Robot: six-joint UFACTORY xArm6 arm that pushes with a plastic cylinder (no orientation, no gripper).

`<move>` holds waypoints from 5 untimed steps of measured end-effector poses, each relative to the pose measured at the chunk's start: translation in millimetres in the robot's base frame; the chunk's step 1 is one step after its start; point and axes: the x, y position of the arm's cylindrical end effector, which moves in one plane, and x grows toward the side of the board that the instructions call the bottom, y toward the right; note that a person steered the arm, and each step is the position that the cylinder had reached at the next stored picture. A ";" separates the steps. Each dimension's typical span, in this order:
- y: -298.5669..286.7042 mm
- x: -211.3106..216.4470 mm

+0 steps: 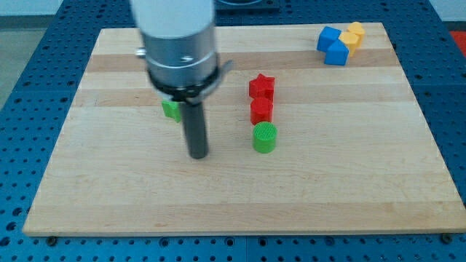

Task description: Slide the green star below the green circle

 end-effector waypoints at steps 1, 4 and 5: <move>-55.5 -2.0; -103.4 -103.6; -59.3 -125.6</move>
